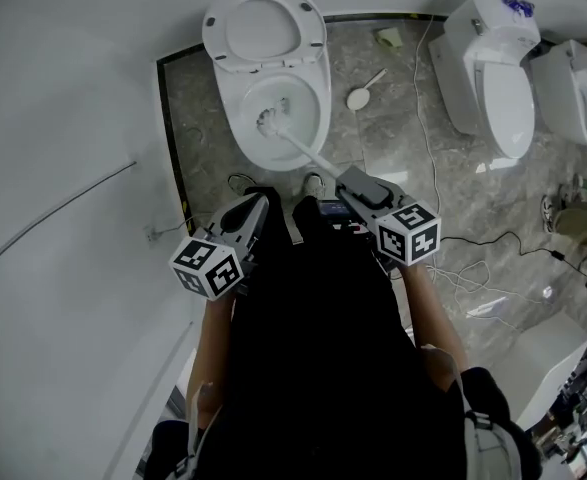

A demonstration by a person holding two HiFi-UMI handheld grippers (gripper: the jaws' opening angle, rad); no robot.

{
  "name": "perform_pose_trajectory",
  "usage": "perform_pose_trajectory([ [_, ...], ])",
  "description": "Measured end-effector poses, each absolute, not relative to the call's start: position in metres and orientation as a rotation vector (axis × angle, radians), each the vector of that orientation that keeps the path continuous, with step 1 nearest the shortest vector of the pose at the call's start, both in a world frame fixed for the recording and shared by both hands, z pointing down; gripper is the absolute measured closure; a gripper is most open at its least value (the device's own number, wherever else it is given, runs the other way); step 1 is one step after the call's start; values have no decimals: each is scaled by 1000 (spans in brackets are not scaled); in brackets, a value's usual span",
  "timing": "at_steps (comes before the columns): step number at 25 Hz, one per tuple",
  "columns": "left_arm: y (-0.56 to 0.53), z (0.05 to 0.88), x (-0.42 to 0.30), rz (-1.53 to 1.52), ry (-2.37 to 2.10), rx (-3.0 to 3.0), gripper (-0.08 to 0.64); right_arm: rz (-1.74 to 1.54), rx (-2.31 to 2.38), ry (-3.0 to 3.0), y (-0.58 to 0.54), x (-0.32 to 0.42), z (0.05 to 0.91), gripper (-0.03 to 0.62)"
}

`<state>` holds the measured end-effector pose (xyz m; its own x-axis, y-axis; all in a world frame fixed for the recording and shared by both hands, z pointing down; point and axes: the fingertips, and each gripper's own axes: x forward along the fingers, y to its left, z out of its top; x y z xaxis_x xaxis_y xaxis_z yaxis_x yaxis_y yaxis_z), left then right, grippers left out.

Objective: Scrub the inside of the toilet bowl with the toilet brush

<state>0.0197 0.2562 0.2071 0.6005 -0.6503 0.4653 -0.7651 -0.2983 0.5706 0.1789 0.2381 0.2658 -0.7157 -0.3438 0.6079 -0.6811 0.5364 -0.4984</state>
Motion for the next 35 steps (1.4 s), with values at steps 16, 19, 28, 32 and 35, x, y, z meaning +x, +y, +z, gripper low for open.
perform_pose_trajectory([
  [16,253,218,9,196,-1096,2005,549,1014,844,-2228,232,183,284,438],
  [19,248,218,6,204,-1083,2005,549,1013,848,-2209,229,180,285,437],
  [28,213,214,-18,209,-1025,2038,549,1009,908,-2162,206,159,283,437],
  [32,196,213,-35,202,-998,2055,549,996,964,-2117,190,149,283,438],
  [35,184,209,-51,179,-981,2076,549,1003,990,-2089,182,138,285,438],
])
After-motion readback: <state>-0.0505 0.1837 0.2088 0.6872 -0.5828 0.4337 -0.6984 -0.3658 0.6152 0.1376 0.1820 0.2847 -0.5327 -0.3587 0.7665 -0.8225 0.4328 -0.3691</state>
